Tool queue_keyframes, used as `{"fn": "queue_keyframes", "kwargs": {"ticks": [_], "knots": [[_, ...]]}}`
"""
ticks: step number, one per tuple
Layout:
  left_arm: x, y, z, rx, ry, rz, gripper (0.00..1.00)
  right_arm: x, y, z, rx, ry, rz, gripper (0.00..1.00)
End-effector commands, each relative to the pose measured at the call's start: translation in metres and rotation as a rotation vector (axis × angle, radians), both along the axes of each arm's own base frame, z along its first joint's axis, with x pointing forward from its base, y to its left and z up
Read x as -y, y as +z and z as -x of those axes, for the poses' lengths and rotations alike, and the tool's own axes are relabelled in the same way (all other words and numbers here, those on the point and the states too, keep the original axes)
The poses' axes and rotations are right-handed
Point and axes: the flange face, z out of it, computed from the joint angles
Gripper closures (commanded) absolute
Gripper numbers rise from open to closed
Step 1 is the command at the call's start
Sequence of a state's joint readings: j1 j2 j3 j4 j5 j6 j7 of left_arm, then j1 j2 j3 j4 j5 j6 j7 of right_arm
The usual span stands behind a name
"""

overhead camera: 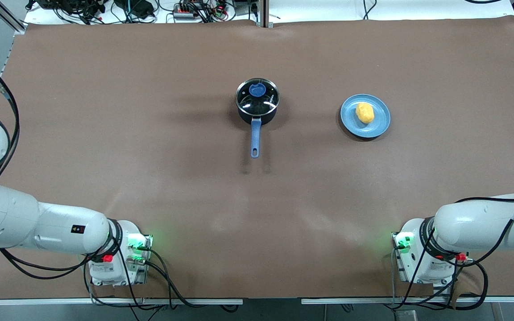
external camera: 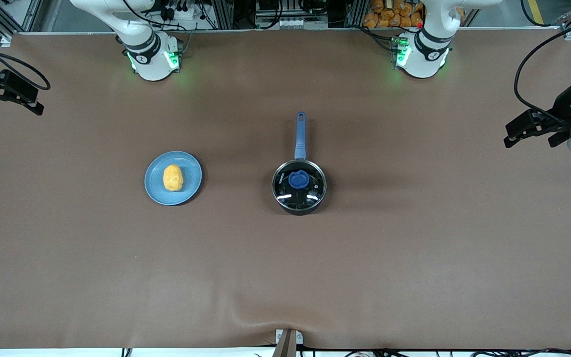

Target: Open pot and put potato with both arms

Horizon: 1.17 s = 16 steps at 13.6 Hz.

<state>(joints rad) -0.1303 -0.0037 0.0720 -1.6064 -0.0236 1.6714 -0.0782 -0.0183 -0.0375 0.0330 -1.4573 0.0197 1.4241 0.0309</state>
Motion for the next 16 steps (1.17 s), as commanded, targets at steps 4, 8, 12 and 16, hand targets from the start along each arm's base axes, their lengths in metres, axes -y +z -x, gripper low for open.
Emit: {"fn": "queue_keyframes", "kwargs": {"ticks": [4,8,12,16], "knots": [[0.019,-0.002,0.002,-0.010,-0.023,0.015,0.00,0.003,0.003,0.000,-0.003,0.002,-0.012,0.00],[0.018,-0.002,0.001,-0.010,-0.020,0.014,0.00,0.003,0.002,-0.001,-0.004,0.000,-0.012,0.00],[0.070,-0.015,0.001,-0.036,0.037,0.021,0.00,0.004,0.002,0.000,-0.006,-0.001,-0.014,0.00],[0.163,-0.056,-0.001,-0.106,0.132,0.021,0.00,0.003,0.002,0.000,-0.006,0.000,-0.012,0.00]]}}
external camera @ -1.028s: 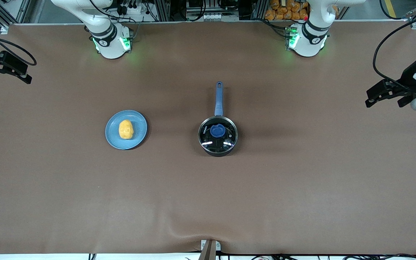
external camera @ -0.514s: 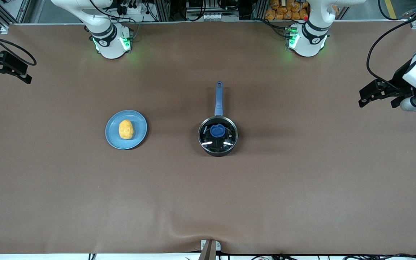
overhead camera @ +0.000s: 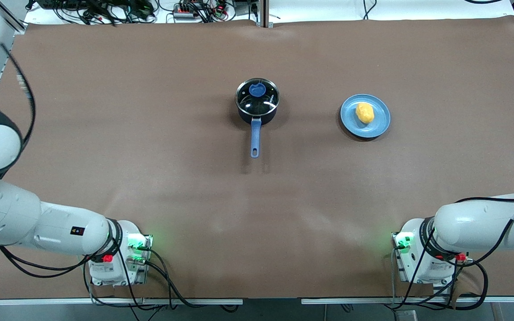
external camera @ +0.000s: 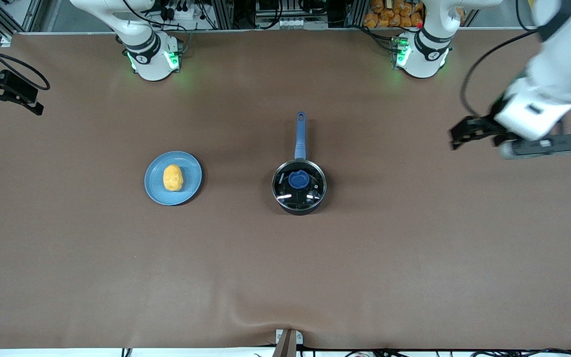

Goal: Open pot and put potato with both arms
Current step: 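Reach the left gripper toward the glass lid knob on the saucepan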

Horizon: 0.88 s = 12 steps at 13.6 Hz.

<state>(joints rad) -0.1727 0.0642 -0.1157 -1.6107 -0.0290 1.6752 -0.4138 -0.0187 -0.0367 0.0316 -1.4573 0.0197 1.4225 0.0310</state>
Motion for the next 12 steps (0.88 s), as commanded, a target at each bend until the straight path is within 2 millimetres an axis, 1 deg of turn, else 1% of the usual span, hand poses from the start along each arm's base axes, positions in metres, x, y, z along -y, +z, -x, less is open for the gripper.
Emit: {"fn": "queue_keyframes", "kwargs": {"ticks": [1,2,3,4,7,8,9,11,12], "knots": [[0.045,-0.020,-0.007,-0.024,0.016,0.016,0.00,0.003,0.003,0.000,-0.003,0.001,-0.014,0.00],[0.058,-0.028,-0.006,-0.040,0.006,0.022,0.00,0.002,0.003,0.000,-0.003,0.002,-0.014,0.00],[0.077,-0.035,-0.003,-0.055,0.014,0.034,0.00,0.002,0.003,0.000,-0.003,0.002,-0.014,0.00],[0.096,-0.051,-0.003,-0.084,0.047,0.043,0.00,0.004,0.003,0.000,-0.003,-0.001,-0.012,0.00],[0.172,-0.098,0.009,-0.112,0.081,0.040,0.00,0.004,0.003,0.000,-0.003,-0.002,-0.014,0.00],[0.192,-0.110,0.011,-0.112,0.088,0.045,0.00,0.005,0.003,0.000,-0.003,-0.004,-0.014,0.00],[0.206,-0.124,0.009,-0.116,0.118,0.054,0.00,0.004,0.003,0.000,-0.003,-0.002,-0.014,0.00],[0.248,-0.155,0.017,-0.123,0.132,0.052,0.00,0.005,0.003,0.000,-0.003,-0.004,-0.014,0.00],[0.260,-0.166,0.018,-0.112,0.131,0.053,0.00,0.004,0.003,0.000,-0.003,-0.002,-0.014,0.00]]}}
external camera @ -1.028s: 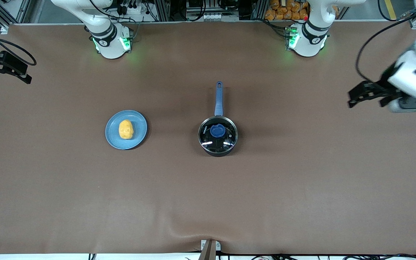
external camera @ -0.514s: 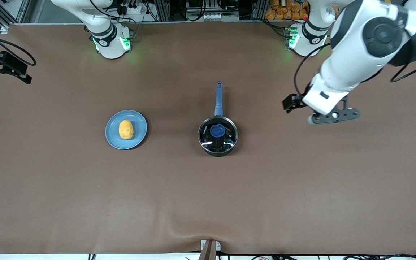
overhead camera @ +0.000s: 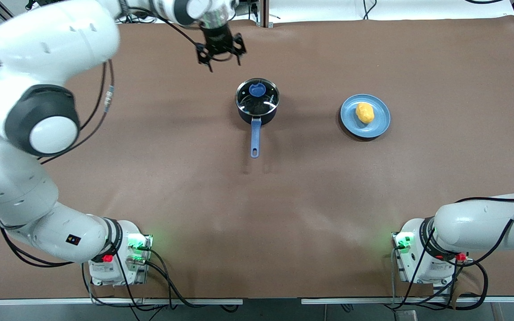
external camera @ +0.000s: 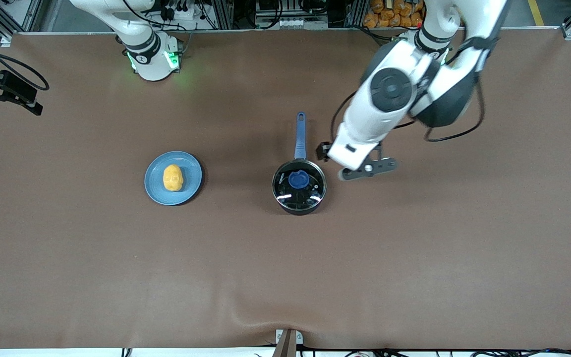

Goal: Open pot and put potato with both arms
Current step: 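Reach the left gripper toward the glass lid knob on the saucepan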

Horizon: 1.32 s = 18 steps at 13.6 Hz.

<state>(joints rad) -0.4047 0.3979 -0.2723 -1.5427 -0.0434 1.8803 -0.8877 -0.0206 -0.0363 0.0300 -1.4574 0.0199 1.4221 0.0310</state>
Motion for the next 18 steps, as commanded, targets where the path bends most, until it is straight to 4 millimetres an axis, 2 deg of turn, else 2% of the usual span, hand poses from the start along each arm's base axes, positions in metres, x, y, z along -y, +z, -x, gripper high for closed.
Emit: {"fn": "queue_keyframes", "kwargs": {"ticks": [1,3,6,8,16,18], "knots": [[0.028,-0.024,-0.009,0.021,0.037,0.013,0.00,0.003,0.003,0.000,-0.002,-0.001,-0.014,0.00],[0.044,-0.049,-0.010,0.034,0.044,0.033,0.00,0.002,0.003,0.000,-0.002,0.001,-0.013,0.00],[0.073,-0.088,0.003,0.095,0.068,-0.037,0.00,0.002,0.003,0.000,-0.002,0.001,-0.013,0.00],[0.087,-0.105,0.005,0.126,0.102,-0.050,0.00,0.003,0.003,0.000,-0.002,-0.001,-0.014,0.00],[0.091,-0.120,0.002,0.136,0.079,-0.063,0.00,0.003,0.003,0.000,-0.002,-0.001,-0.014,0.00],[0.091,-0.130,0.003,0.124,0.084,-0.071,0.00,0.002,0.003,0.000,-0.002,0.001,-0.013,0.00]]}}
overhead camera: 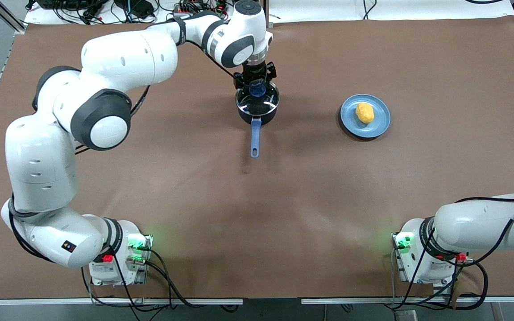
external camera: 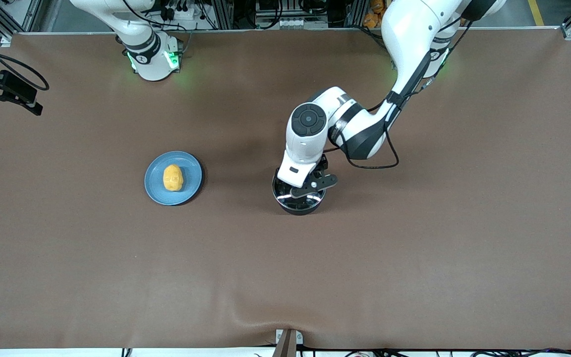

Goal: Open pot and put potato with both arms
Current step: 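Reach the left gripper toward the glass lid knob on the saucepan, then lift the glass lid off the saucepan while the right gripper reaches the potato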

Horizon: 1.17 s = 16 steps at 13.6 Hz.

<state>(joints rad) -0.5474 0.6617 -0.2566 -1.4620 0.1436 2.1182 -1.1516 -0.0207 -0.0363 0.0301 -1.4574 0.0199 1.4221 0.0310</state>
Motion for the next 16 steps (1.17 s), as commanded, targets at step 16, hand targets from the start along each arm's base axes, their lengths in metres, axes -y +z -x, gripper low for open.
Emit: {"fn": "queue_keyframes", "kwargs": {"ticks": [16], "knots": [[0.004,-0.021,-0.003,0.000,0.007,-0.025,0.24,0.003,0.003,-0.001,-0.004,0.000,-0.013,0.00]]}}
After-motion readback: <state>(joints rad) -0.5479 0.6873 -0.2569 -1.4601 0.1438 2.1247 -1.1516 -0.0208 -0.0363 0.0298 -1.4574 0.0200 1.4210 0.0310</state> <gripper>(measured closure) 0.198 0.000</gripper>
